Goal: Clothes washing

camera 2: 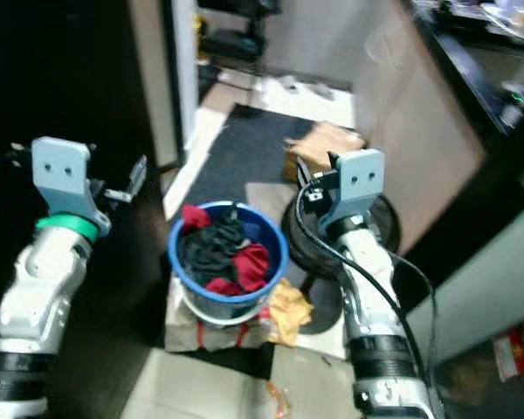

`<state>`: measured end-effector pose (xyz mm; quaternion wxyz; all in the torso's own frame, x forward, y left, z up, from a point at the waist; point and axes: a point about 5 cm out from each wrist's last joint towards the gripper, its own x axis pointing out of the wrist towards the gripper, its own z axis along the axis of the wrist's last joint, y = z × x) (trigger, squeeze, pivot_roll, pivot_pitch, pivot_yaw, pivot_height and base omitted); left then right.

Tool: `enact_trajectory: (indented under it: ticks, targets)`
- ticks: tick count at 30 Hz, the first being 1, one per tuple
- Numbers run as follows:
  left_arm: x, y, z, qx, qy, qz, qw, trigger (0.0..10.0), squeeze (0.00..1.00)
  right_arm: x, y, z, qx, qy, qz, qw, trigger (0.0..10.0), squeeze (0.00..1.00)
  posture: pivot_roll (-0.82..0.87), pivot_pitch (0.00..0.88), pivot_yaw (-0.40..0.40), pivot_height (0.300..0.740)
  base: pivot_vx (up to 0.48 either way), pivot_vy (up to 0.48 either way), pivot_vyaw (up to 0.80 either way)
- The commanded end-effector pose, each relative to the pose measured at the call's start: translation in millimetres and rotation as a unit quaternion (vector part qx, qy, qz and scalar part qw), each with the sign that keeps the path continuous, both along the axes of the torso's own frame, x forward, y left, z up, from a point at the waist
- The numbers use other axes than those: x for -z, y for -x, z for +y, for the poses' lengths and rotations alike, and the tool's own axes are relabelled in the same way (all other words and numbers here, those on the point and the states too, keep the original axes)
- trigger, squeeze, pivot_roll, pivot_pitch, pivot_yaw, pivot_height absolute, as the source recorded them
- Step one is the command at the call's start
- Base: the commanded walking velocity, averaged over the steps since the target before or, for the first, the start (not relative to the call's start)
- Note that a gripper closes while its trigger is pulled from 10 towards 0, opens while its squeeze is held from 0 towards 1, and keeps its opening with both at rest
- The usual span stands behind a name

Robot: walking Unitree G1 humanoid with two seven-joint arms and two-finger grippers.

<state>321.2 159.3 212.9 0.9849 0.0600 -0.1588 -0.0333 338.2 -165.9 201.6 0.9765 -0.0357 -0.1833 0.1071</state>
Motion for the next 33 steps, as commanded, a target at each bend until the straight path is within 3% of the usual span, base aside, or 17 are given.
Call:
enact_trajectory:
  ticks: [1,4,33]
  targets:
    - [3.6,-0.4,3.9,-0.013,0.001,0.008,1.0,10.0,0.0,1.7,0.9,-10.2,0.016,-0.004,0.005,1.0,10.0,0.0,0.02,0.012,-0.027,0.74,0.48,0.0,0.0]
    - [4.3,-0.6,3.9,-0.014,0.005,0.011,1.0,10.0,0.0,1.6,1.1,-10.4,0.016,-0.006,0.005,1.0,10.0,0.0,0.02,0.012,-0.027,0.74,0.389,0.0,0.0]
    - [5.8,-3.5,0.1,-0.003,0.008,0.016,1.0,10.0,0.0,2.4,-0.4,-13.4,0.022,-0.015,0.009,1.0,10.0,0.0,0.01,0.0,-0.024,0.74,0.0,0.0,-0.05]
